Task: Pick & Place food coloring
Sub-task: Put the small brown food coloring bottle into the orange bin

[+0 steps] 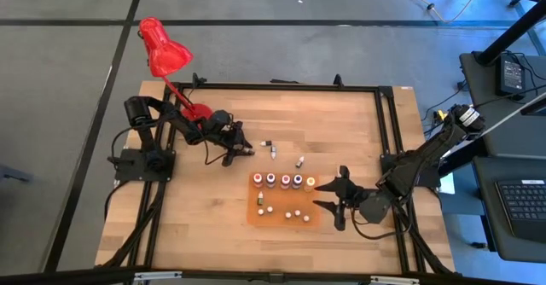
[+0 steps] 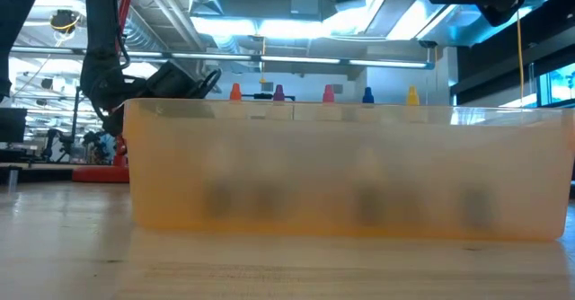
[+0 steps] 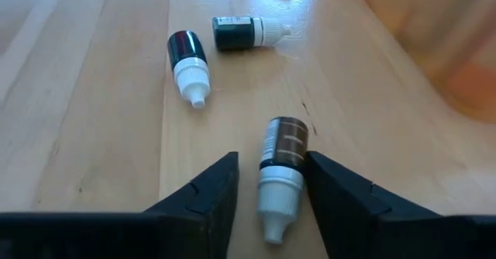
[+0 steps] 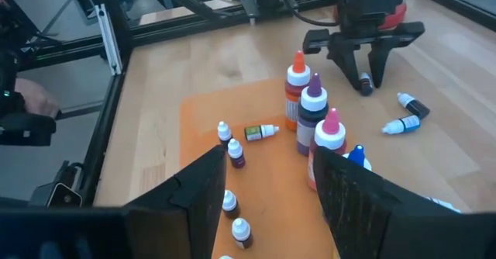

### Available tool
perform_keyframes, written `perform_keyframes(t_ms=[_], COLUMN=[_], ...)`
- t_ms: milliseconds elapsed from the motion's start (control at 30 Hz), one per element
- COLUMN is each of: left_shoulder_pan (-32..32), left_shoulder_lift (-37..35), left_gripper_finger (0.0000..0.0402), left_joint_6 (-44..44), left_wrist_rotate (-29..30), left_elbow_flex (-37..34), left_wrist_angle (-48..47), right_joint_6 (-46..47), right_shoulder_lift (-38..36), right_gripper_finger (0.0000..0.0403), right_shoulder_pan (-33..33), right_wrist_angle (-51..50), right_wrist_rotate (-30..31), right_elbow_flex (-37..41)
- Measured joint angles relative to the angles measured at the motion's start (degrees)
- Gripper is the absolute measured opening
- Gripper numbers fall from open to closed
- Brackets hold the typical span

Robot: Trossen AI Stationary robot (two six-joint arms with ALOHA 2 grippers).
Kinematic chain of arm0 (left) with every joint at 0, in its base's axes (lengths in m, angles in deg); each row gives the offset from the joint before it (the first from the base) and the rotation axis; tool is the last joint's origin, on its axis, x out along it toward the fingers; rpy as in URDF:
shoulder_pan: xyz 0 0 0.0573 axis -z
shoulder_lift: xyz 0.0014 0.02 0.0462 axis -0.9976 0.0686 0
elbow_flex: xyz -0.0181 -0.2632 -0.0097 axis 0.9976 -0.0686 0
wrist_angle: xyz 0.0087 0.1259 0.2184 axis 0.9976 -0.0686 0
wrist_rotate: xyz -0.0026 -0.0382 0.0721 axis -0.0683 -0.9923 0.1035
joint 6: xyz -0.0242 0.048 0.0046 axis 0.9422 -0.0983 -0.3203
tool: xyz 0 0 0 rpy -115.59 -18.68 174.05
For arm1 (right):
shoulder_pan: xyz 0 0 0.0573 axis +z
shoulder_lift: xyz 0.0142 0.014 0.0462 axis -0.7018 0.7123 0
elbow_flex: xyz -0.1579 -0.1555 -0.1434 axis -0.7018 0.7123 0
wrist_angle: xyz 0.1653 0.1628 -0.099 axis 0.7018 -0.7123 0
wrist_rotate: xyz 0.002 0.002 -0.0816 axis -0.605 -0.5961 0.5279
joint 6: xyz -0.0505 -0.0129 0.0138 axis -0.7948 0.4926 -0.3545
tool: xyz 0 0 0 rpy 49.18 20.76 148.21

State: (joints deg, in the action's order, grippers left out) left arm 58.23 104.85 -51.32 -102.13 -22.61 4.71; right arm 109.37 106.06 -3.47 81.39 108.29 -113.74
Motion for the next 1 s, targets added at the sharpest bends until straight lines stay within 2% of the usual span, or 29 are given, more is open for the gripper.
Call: perform_keyframes(t_ms=[300, 467, 700, 867, 1000], left_shoulder_pan=[-0.02, -0.38, 0.74, 4.54, 10.44], left_shoulder_lift=[-0.32, -4.01, -15.73, -24.31, -29.81], left_gripper_finger=[0.0073, 0.0069, 0.0075, 0.0072, 0.0074], left_joint_6=[-1.17, 1.70, 2.48, 5.81, 9.32], left_wrist_rotate=[0.67, 0.17, 5.00, 5.84, 7.24], left_elbow_flex=[-0.06, -0.35, -0.28, -0.24, -0.22], left_wrist_angle=[-0.39, -2.93, -7.22, -8.17, -8.94], right_joint_6=[0.06, 1.63, 1.94, -5.04, -13.06], right_shoulder_lift=[0.00, 0.00, 0.00, 0.00, 0.57], right_gripper_finger=[0.0196, 0.0196, 0.0196, 0.0196, 0.0196], right_shoulder_pan=[0.00, -0.06, -0.11, -1.57, -5.12], right_wrist_angle=[-0.02, -0.02, 1.48, 3.88, 8.65], right_wrist_rotate=[-0.05, -0.05, -0.02, 0.99, 0.94], right_elbow_flex=[0.00, 0.00, 0.00, -0.04, -0.11])
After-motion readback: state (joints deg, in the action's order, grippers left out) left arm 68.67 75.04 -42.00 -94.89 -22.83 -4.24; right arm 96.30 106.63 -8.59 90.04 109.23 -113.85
